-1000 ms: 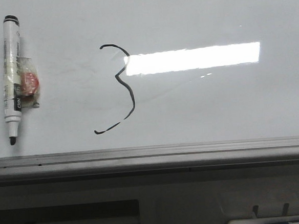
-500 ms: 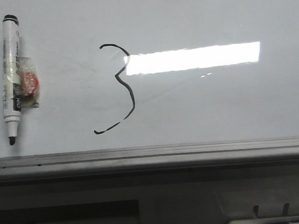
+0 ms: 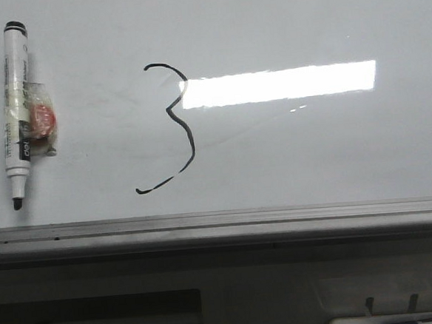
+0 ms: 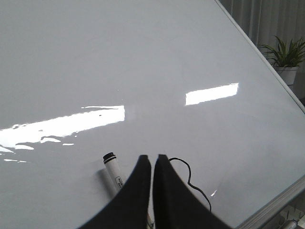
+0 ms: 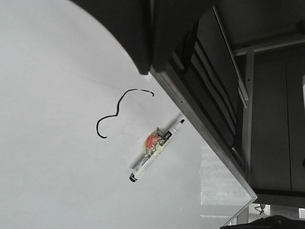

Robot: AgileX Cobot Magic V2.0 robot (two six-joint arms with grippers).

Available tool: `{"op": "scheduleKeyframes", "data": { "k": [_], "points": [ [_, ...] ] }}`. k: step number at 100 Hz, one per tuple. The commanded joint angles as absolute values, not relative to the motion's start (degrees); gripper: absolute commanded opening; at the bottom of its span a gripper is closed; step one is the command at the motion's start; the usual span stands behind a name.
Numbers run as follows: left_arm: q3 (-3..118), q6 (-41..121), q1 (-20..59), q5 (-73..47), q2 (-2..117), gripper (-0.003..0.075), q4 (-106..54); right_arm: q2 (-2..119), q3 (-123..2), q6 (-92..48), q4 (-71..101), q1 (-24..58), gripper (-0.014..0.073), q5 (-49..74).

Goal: Write number 3 on whiteboard

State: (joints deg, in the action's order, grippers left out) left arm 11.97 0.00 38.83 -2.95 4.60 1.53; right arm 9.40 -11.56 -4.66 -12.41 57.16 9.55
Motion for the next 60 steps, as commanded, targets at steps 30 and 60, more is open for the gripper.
{"op": "scheduleKeyframes", "data": {
  "k": [30,60],
  "points": [
    [9.49,-1.05,35.13,1.35,4.77,-0.0021,1.41,9.79,-13.05,-4.54,-12.46,56.8,-0.0061,5.57],
    [3.88,-1.68,16.65,1.65,4.42,-0.0021,1.11,9.79,-13.05,-4.54,-12.46,56.8,-0.0061,5.57]
  ]
}}
